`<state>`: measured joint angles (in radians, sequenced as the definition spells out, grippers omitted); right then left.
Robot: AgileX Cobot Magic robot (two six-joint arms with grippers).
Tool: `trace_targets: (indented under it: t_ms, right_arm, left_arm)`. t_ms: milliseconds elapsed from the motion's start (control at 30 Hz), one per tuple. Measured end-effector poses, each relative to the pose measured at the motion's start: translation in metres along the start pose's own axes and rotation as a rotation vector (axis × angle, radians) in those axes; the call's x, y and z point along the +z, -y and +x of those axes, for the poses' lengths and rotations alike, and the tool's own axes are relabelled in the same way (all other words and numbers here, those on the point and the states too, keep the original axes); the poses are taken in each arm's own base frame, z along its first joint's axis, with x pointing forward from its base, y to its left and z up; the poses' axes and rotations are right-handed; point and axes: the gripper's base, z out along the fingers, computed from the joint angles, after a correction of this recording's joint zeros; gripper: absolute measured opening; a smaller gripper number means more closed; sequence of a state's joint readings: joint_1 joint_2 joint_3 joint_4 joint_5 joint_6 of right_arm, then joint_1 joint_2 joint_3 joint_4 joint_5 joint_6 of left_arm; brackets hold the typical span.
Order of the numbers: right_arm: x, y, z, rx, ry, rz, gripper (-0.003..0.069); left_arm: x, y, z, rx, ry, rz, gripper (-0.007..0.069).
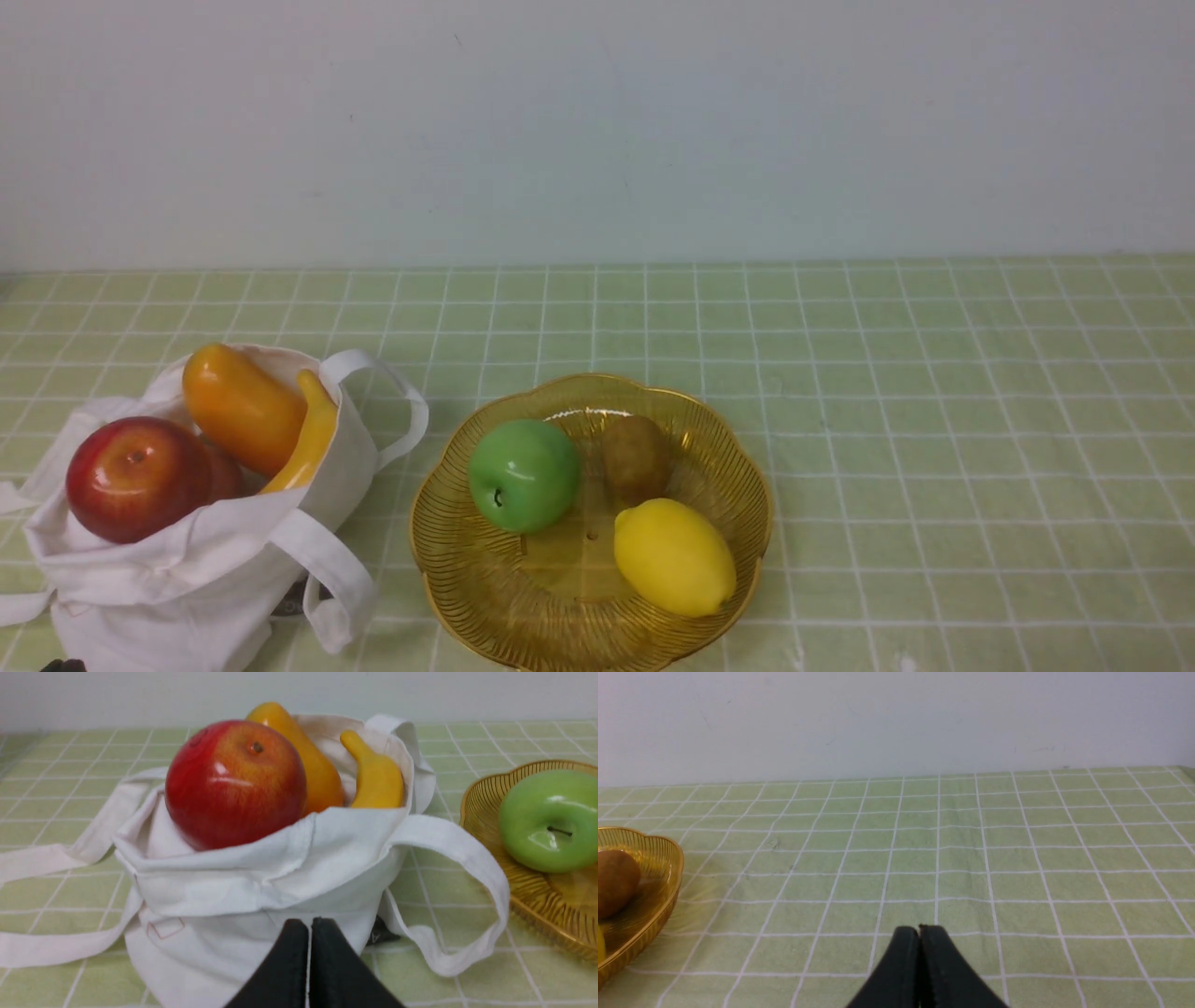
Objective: Take the fruit out of the bag on the green coffee tablecloth and place them on the plate.
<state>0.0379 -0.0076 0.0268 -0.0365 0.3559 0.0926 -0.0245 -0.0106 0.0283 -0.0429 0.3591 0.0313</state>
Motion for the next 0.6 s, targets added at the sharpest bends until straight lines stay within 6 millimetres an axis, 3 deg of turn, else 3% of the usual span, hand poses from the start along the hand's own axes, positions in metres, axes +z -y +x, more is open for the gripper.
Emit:
trace_targets:
  t_ms: [600]
  right_arm:
    - [0.0, 0.0, 0.0, 0.0, 0.0, 0.0, -0.0015]
  left_arm:
    - [-0.0001, 0.0022, 0.0015, 0.019, -0.017, 0.041, -0.0008]
